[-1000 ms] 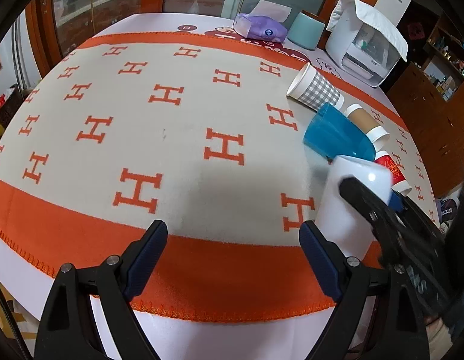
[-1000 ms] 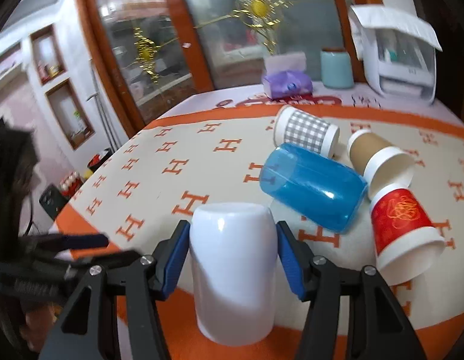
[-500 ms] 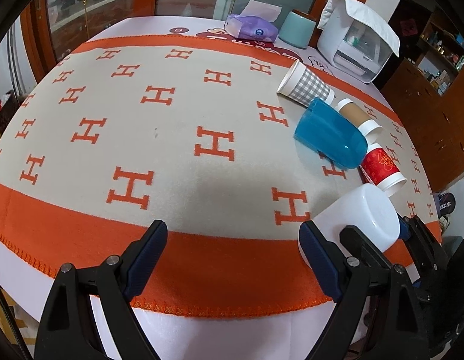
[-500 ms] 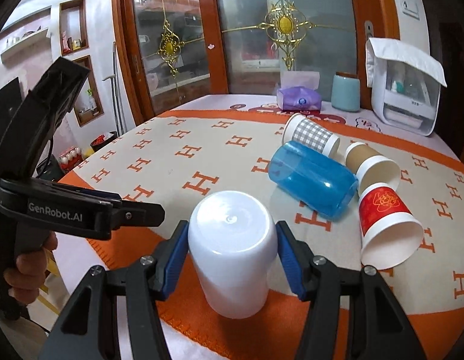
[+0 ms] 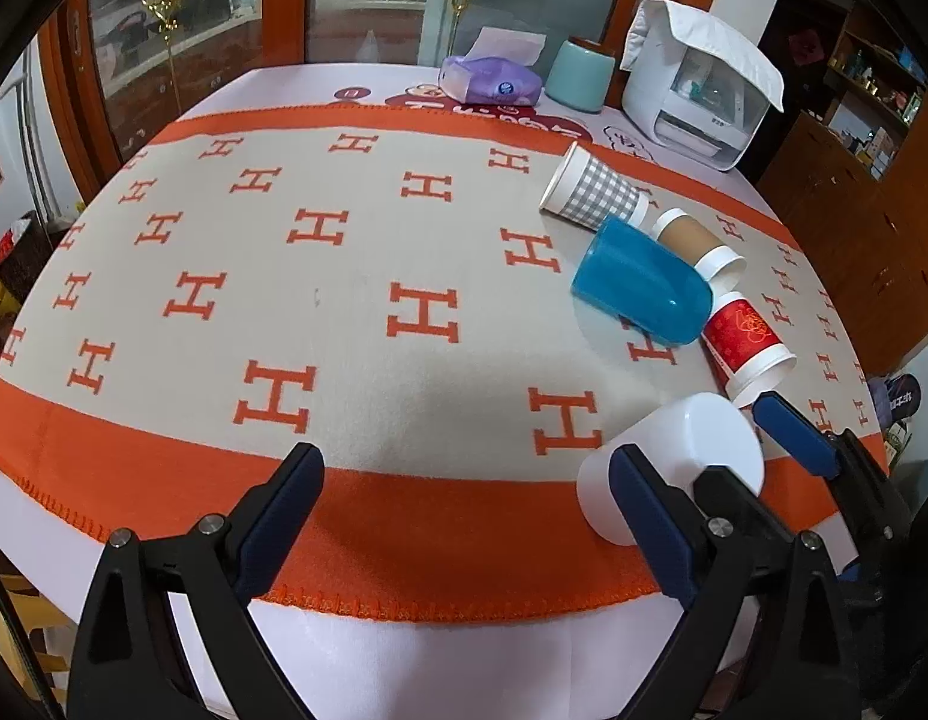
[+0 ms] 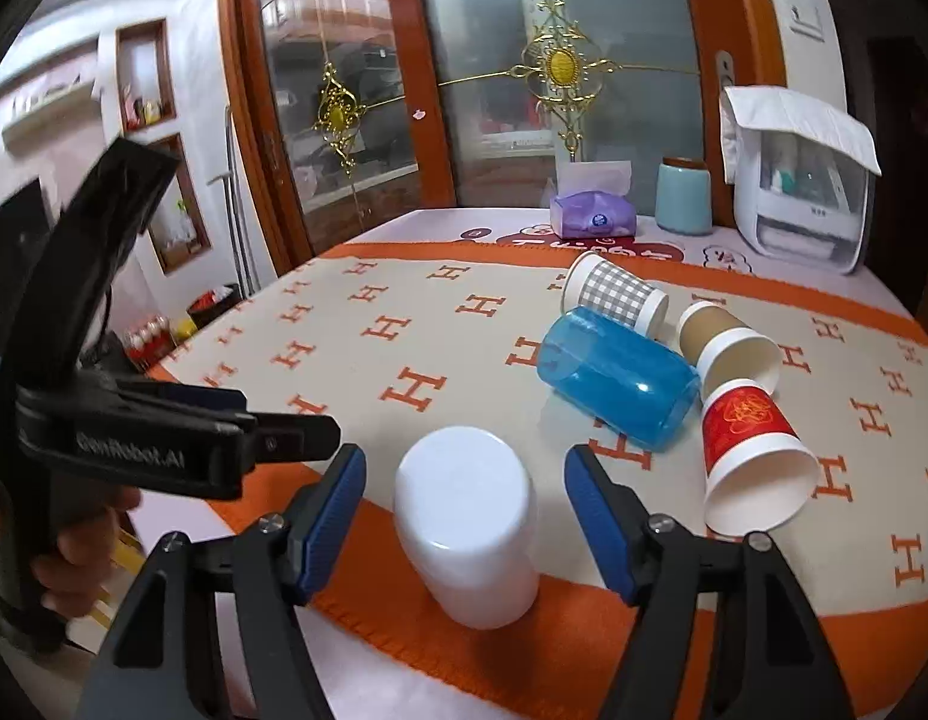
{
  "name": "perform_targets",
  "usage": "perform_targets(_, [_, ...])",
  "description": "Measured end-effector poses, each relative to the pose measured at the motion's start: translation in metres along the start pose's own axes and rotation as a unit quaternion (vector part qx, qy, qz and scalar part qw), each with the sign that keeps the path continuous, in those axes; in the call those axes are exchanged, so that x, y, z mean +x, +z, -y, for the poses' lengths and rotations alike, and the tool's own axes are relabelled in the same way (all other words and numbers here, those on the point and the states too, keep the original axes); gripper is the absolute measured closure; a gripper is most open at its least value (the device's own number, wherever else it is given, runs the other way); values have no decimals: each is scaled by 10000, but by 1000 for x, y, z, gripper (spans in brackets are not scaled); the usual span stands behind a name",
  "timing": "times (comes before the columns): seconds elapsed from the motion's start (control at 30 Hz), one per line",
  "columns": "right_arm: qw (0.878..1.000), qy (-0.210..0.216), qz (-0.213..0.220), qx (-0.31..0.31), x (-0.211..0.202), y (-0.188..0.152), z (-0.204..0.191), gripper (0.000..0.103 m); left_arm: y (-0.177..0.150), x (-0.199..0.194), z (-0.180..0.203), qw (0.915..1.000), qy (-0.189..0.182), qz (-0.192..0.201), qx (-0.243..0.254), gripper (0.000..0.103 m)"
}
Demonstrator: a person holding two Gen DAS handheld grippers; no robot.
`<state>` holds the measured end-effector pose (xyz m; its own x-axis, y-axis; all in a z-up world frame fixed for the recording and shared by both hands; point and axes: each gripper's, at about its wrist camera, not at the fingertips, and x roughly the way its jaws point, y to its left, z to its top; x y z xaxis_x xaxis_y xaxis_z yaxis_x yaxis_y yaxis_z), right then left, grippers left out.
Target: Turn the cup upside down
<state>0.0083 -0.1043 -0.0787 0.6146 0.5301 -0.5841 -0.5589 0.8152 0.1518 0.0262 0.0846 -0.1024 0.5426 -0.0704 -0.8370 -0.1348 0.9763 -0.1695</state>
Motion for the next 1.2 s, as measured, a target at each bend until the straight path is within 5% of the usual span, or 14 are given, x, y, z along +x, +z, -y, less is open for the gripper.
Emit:
perform_targets(0.23, [9956, -79, -521, 772, -27, 13, 16, 34, 4, -26, 13, 9996, 162, 136, 203, 7])
perform_targets(0.53, [9898, -426, -644, 1194, -68, 36, 18, 34, 15, -60, 41, 9983, 253, 248, 460, 1])
perform_targets(1.2, [9879, -923, -426, 1173, -100, 65, 19, 34, 33, -104, 83, 9944, 459, 648, 700, 1])
